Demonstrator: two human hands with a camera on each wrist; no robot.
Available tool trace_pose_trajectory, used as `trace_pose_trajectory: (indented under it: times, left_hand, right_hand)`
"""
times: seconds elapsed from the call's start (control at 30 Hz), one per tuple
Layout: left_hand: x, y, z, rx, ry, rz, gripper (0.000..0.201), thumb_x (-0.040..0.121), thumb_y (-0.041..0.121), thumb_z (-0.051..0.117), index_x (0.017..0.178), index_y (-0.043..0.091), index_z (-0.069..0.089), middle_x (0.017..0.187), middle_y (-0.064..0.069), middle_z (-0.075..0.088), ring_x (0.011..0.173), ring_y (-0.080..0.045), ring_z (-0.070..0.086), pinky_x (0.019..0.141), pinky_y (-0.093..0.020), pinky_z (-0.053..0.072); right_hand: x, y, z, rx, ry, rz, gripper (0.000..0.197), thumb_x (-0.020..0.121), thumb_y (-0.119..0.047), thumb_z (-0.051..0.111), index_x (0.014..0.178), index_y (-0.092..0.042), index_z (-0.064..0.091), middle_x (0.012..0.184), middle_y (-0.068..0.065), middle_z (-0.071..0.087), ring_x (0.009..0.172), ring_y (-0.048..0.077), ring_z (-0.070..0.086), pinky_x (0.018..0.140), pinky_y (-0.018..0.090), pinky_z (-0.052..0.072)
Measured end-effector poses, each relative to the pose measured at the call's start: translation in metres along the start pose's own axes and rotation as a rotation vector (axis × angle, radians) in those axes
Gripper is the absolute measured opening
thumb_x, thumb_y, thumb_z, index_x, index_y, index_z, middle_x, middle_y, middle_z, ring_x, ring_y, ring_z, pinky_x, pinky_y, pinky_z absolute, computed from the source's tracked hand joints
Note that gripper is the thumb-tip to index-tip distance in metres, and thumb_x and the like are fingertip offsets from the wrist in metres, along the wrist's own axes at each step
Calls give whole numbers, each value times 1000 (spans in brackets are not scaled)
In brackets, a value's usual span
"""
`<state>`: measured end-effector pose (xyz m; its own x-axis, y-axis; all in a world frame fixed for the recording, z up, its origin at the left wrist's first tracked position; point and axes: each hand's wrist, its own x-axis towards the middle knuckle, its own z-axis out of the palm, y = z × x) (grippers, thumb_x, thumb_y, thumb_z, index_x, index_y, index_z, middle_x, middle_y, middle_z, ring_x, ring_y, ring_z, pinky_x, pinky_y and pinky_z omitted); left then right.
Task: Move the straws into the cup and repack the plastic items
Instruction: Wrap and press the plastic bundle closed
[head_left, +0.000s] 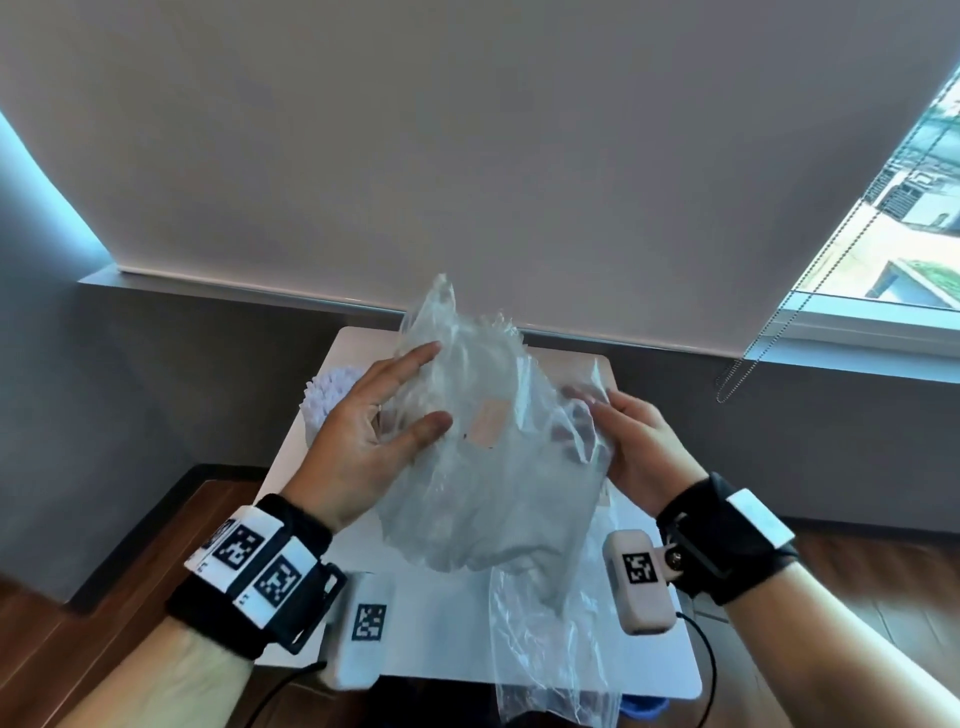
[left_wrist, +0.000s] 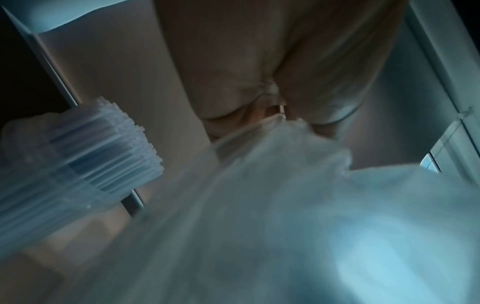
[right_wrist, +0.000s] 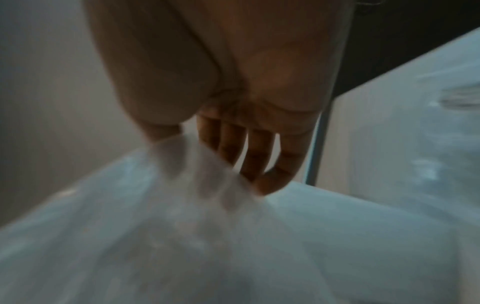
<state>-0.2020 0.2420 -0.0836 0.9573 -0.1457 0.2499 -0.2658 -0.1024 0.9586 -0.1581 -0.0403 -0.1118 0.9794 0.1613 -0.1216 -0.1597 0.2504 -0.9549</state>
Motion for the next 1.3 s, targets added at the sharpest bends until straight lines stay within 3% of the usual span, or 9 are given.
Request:
trace_pose_trajectory:
  times: [0.17,0.33,0.5,0.7,0.83,0.93,1.07,1.2,1.3]
  left_hand:
    - [-3,2,-13,-160,110,-27,60,80,11,69,136,27,54,121,8,56,87,-9,67,68,-27,60]
    - [-1,-2,-12,-170,129,-37,64,80,25,74,138,37,50,123,18,54,106,-13,65,78,-32,59]
    - [0,-3,-24,-171,-9,-126,96,60,62,82,143,51,36,138,29,43,131,-7,48,99,-44,49]
    - [-4,6,-35,-173,-41,-127,106,59,-2,82,143,47,40,137,22,44,82,-22,59,55,-35,58]
    - [1,5,-33,203,-70,-130,115,64,0,87,151,40,23,137,22,35,107,4,53,81,-11,51]
    - [1,9,-11,578,1,-80,121,64,9,86,155,30,9,138,19,24,130,-1,30,110,-16,28]
    - [-2,17,36,561,-15,1,110,77,22,78,156,22,3,150,9,17,106,18,21,96,7,12]
    - [2,24,53,275,-7,38,90,81,45,63,155,31,13,147,9,27,130,19,24,111,-10,27]
    - [-2,30,42,50,17,36,78,94,14,62,146,54,20,143,8,40,116,-4,59,82,-27,57]
  right_hand:
    - [14,-27,-36,92,362,-164,40,88,-28,70,117,-2,67,94,13,62,76,23,62,77,38,47]
    - [-11,-18,-40,174,-14,135,75,78,-69,59,134,-19,59,122,13,62,116,38,57,98,70,39]
    - [-28,-3,-28,29,-41,29,60,73,-6,77,130,-15,59,102,13,64,85,31,66,61,40,59]
    - [-25,-27,-37,-194,92,-80,64,75,4,78,132,-4,50,86,21,61,62,25,60,60,32,48]
    - [-19,-27,-19,-443,283,-98,68,73,12,75,127,-24,54,82,15,60,49,19,57,39,24,43]
    - [-18,-23,2,-812,468,-190,72,66,-9,75,125,-40,49,102,7,65,61,23,65,51,33,56]
    - [-37,-23,52,-1074,273,-380,83,74,-23,72,146,-25,31,110,-2,54,79,11,60,69,10,45]
    - [-58,-16,86,-1026,-175,-391,85,69,-38,58,149,-32,29,129,-11,53,107,4,56,88,25,51]
    - [-53,-23,77,-726,-314,-304,60,72,-19,58,132,-28,54,126,-10,63,111,10,59,87,28,53]
